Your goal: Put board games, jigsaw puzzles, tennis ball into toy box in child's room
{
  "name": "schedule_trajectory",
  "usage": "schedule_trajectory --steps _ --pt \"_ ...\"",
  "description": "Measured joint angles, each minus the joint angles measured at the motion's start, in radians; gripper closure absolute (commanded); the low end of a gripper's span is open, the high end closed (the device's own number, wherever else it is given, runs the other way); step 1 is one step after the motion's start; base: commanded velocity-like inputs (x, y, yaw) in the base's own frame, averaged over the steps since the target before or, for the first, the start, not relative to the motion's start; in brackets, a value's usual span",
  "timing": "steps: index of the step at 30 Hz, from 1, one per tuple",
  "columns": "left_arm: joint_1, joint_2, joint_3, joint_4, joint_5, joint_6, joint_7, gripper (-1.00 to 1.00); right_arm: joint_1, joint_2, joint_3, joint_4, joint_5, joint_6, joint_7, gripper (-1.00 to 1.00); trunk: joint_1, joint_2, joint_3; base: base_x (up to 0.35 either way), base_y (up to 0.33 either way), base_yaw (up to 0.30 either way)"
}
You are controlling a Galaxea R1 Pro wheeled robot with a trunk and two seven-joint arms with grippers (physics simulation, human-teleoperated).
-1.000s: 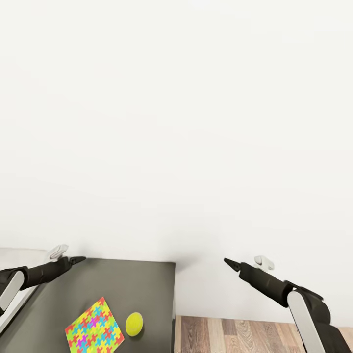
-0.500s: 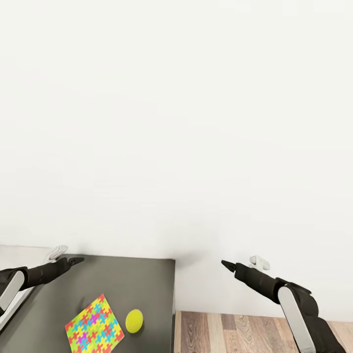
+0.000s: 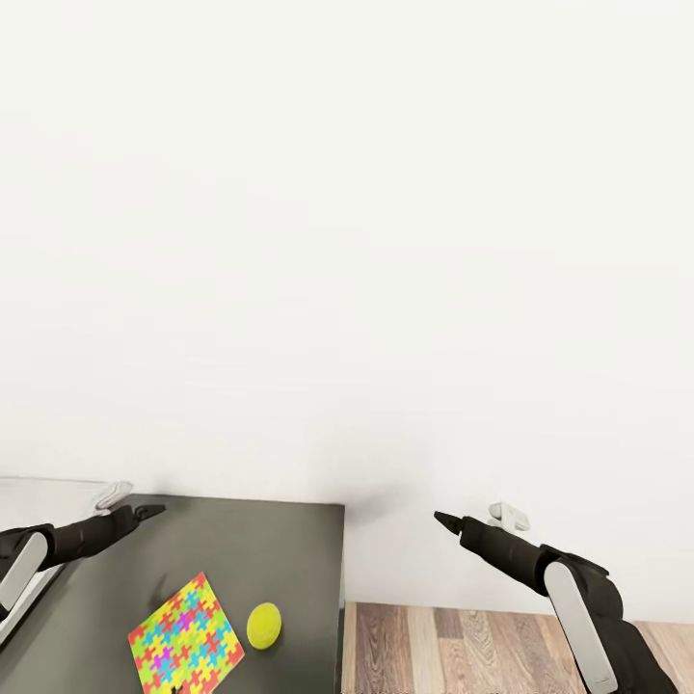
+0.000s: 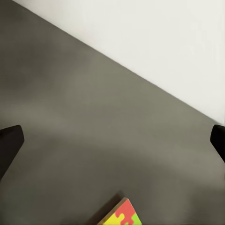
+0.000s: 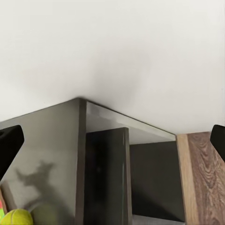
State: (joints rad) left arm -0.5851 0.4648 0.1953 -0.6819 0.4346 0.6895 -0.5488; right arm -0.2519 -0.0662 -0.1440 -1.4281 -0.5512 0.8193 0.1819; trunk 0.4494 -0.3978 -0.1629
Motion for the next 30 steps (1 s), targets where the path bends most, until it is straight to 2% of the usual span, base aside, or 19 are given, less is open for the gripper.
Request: schedule_trajectory --steps 10,30 --pt "0.0 0.0 0.0 -0.001 -0.001 0.0 0.002 -1.0 0.0 0.0 0.0 -0.004 0.001 -0.001 0.011 -1.0 0.0 0.0 -0.011 0.0 0.0 0.0" --pt "0.0 0.0 0.0 0.0 -0.001 0.002 0.001 -1.0 0.0 -0.001 0.028 -0.011 -0.008 -0.043 0.023 -1.0 0.0 0.0 -0.013 0.0 0.0 0.0"
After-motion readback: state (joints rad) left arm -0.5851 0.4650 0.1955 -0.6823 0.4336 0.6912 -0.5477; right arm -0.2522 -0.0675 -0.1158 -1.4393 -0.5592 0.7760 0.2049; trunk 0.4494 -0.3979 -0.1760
